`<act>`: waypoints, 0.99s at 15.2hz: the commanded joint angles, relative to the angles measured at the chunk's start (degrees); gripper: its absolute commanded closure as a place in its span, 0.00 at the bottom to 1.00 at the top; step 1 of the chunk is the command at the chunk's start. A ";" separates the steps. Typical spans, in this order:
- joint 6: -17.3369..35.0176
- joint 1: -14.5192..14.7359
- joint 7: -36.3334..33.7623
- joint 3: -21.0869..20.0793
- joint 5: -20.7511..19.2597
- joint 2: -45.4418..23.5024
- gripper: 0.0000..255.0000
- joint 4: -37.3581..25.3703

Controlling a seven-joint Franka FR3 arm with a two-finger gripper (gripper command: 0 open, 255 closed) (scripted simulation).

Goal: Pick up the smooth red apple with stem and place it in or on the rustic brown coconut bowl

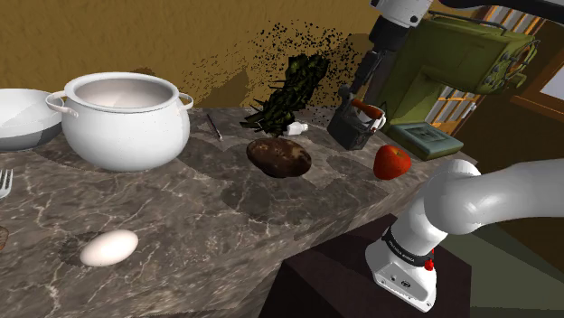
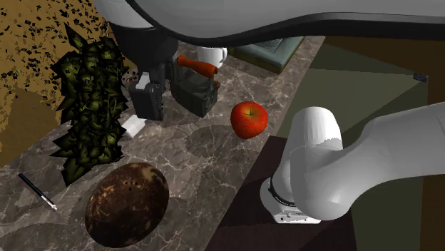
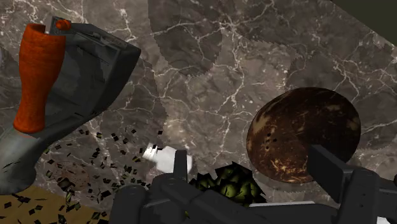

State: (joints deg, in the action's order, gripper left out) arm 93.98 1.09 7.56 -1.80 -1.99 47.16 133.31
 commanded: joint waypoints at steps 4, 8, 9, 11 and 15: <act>-1.51 0.28 3.76 2.03 -1.49 5.35 0.00 5.10; -4.26 0.25 9.03 5.09 -4.29 12.51 0.00 11.09; -5.06 0.14 10.42 5.92 -5.14 14.29 0.00 12.43; -6.80 -0.19 13.30 7.67 -7.02 17.84 0.00 14.95; -10.68 -1.31 19.51 11.63 -11.62 24.75 0.00 19.21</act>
State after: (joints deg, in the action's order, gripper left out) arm 84.25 -0.01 25.48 8.87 -12.44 70.58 151.75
